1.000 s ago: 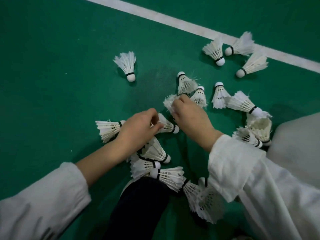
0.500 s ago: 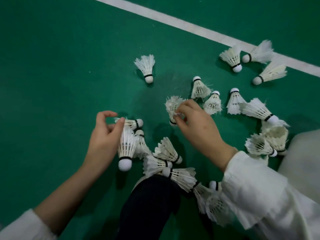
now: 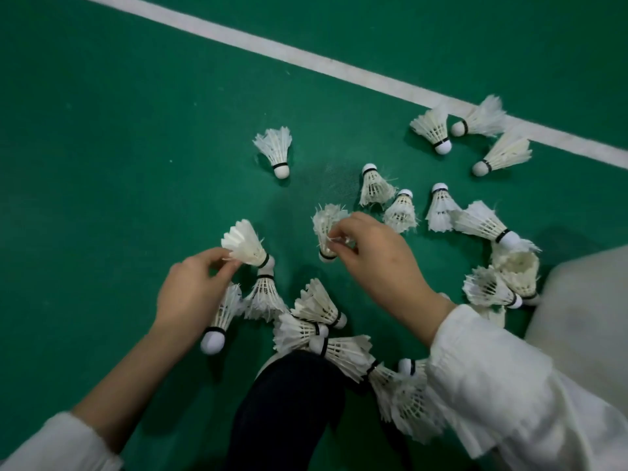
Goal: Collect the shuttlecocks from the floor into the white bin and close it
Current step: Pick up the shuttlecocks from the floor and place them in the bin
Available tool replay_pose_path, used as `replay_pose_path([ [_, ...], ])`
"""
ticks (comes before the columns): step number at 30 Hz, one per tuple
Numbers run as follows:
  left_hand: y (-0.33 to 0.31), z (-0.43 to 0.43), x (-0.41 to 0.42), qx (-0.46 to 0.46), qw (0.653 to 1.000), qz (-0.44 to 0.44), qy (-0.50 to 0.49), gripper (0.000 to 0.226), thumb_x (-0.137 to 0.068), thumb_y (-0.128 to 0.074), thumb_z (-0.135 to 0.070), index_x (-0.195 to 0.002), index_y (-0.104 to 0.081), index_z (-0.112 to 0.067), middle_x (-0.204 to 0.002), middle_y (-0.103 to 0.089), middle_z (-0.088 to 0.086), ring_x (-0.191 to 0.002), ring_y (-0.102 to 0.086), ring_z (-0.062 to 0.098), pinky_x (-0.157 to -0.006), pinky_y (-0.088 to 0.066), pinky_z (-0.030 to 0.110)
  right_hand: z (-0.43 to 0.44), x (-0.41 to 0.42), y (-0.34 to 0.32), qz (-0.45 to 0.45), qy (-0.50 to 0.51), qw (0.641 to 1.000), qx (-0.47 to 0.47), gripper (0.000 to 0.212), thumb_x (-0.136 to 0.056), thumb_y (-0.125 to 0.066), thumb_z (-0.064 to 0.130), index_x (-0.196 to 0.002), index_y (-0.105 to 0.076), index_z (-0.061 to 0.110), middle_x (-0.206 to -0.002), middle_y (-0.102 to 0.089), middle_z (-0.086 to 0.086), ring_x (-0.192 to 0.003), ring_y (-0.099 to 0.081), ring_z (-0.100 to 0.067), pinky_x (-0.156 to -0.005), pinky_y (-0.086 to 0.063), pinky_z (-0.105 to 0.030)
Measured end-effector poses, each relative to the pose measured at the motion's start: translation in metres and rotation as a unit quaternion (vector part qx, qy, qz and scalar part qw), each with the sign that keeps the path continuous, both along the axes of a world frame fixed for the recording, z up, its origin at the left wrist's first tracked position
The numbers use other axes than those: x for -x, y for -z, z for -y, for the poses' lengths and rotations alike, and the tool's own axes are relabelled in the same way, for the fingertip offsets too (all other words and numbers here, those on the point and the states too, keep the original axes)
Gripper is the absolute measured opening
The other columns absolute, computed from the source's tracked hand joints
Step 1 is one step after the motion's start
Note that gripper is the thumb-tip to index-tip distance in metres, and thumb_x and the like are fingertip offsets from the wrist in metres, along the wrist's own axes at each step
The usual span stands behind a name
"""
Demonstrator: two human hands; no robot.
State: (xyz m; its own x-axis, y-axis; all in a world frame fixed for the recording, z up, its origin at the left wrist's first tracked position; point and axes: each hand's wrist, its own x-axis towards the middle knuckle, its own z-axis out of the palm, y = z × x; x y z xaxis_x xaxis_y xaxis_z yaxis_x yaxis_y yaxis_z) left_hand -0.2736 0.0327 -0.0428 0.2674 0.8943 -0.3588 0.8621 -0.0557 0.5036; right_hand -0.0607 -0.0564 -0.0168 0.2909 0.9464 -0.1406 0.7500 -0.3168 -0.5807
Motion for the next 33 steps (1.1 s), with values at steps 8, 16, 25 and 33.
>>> replay_pose_path([
  [8, -0.101, 0.018, -0.106, -0.153, 0.940, 0.000, 0.305, 0.020, -0.091, -0.050, -0.035, -0.107, -0.063, -0.033, -0.109, -0.064, -0.013, -0.094, -0.062, 0.017, -0.070, -0.051, 0.033, 0.058, -0.080, -0.092, 0.106, -0.047, 0.993, -0.018, 0.011, -0.091, -0.052, 0.024, -0.096, -0.060, 0.018, -0.102, -0.056, 0.002, -0.084, -0.059, -0.024, -0.070, -0.048, -0.038],
  [16, -0.186, 0.107, -0.241, -0.217, 0.795, 0.011, 0.567, 0.037, -0.095, -0.031, -0.043, -0.127, -0.050, -0.037, -0.125, -0.056, -0.015, -0.110, -0.054, 0.014, -0.071, -0.038, 0.028, 0.213, -0.163, -0.157, 0.172, 0.111, 0.979, -0.027, 0.014, -0.086, -0.061, 0.026, -0.091, -0.071, 0.018, -0.098, -0.062, 0.002, -0.073, -0.050, -0.012, -0.067, -0.044, -0.030],
  [25, -0.181, 0.216, -0.319, -0.196, 0.732, 0.100, 0.644, 0.025, -0.091, -0.046, -0.044, -0.106, -0.065, -0.038, -0.100, -0.069, -0.013, -0.090, -0.062, 0.015, -0.065, -0.042, 0.028, 0.355, -0.195, -0.119, 0.083, 0.312, 0.946, 0.022, 0.006, -0.083, -0.066, 0.016, -0.084, -0.072, 0.013, -0.091, -0.062, 0.000, -0.069, -0.057, -0.009, -0.075, -0.046, -0.029],
  [33, -0.136, 0.251, -0.343, -0.105, 0.815, 0.104, 0.560, 0.020, -0.088, -0.054, -0.043, -0.094, -0.070, -0.032, -0.095, -0.066, -0.010, -0.088, -0.059, 0.016, -0.074, -0.049, 0.037, 0.348, -0.193, -0.047, 0.063, 0.243, 0.966, 0.060, 0.015, -0.085, -0.060, 0.009, -0.094, -0.072, 0.009, -0.099, -0.066, -0.005, -0.092, -0.060, -0.021, -0.084, -0.043, -0.029],
])
